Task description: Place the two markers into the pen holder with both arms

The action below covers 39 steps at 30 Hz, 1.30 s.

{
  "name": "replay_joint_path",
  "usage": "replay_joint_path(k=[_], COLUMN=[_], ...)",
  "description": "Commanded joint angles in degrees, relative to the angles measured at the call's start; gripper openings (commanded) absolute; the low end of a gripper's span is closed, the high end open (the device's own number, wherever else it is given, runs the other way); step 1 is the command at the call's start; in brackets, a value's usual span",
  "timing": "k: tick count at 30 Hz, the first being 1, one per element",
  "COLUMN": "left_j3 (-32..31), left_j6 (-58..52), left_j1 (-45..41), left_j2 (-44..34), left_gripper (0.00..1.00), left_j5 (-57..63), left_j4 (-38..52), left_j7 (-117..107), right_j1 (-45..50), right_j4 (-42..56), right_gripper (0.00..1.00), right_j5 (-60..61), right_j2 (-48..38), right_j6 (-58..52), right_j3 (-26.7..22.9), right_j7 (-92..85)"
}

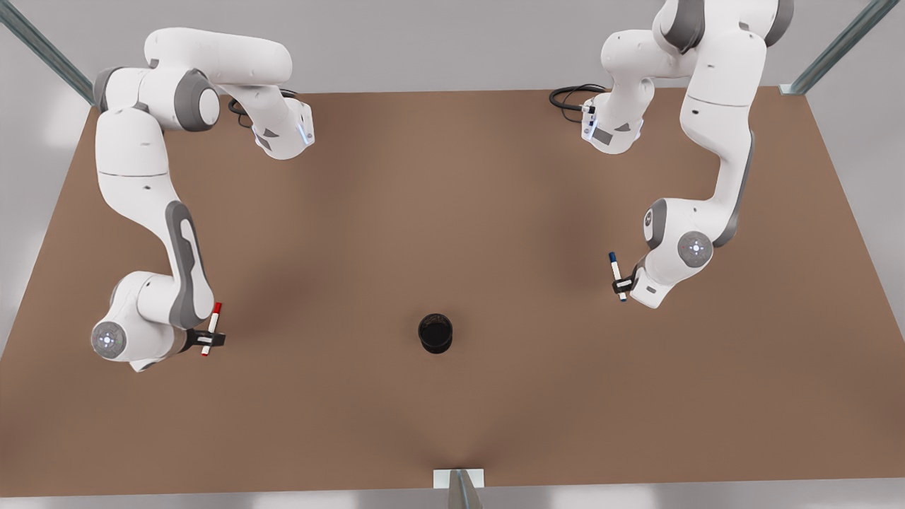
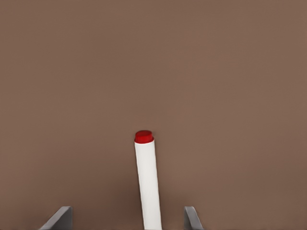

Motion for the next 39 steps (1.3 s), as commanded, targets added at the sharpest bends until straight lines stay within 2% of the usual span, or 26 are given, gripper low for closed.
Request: replay_joint_path(k=[1,3,5,11,14,17,20,25,27,31,37,39], left_j3=[0.1,0.0,0.0,0.0,0.0,0.0,0.0,0.0,0.0,0.0,0.0,0.0], left_j6=[1.4,2.4,2.9,3.9,3.9,3.9,3.9,3.9,3.9,3.9,4.2,4.2], left_j1=[0.0,0.0,0.0,0.0,0.0,0.0,0.0,0.0,0.0,0.0,0.0,0.0], left_j2=[0.4,1.5,2.5,3.7,3.7,4.2,4.6,5.0,5.0,5.0,5.7,5.7], left_gripper=[0.63,0.63,0.62,0.57,0.55,0.52,0.5,0.43,0.4,0.36,0.34,0.28], left_j5=[0.2,0.4,0.4,0.4,0.4,0.4,0.4,0.4,0.4,0.4,0.4,0.4], left_j4=[-0.1,-0.5,-0.5,-0.5,-0.5,-0.4,-0.3,-0.1,-0.1,-0.1,-0.1,-0.1], left_j7=[9.4,10.7,12.7,13.4,13.4,13.4,13.4,13.4,13.4,13.4,13.3,13.3], right_j1=[-0.1,-0.1,-0.8,-0.8,-0.8,-0.7,-0.6,-0.2,-0.2,0.0,1.8,2.6], right_j4=[-0.4,-1.5,-4.0,-4.6,-4.6,-4.6,-4.5,-4.2,-4.1,-1.2,6.9,9.5], right_gripper=[0.85,0.75,0.7,0.44,0.36,0.33,0.22,0.21,0.21,0.21,0.21,0.21], right_j5=[-0.8,-0.8,-0.8,-0.8,-0.8,-0.8,-0.8,-0.8,-0.8,-0.8,-2.9,-3.8], right_j2=[0.1,0.4,0.3,0.1,0.0,-0.1,-0.1,-1.8,-6.2,-8.9,-9.4,-10.2], right_j6=[2.0,2.8,6.6,6.8,6.7,6.7,6.6,5.9,5.9,5.8,-2.4,-6.6], right_j3=[0.0,-0.1,-0.1,0.0,0.0,0.1,0.1,1.0,3.4,5.8,6.6,6.9], right_j7=[-0.5,-0.6,-2.3,-2.4,-2.4,-2.4,-2.4,-2.5,-2.1,-2.1,-1.7,-1.6])
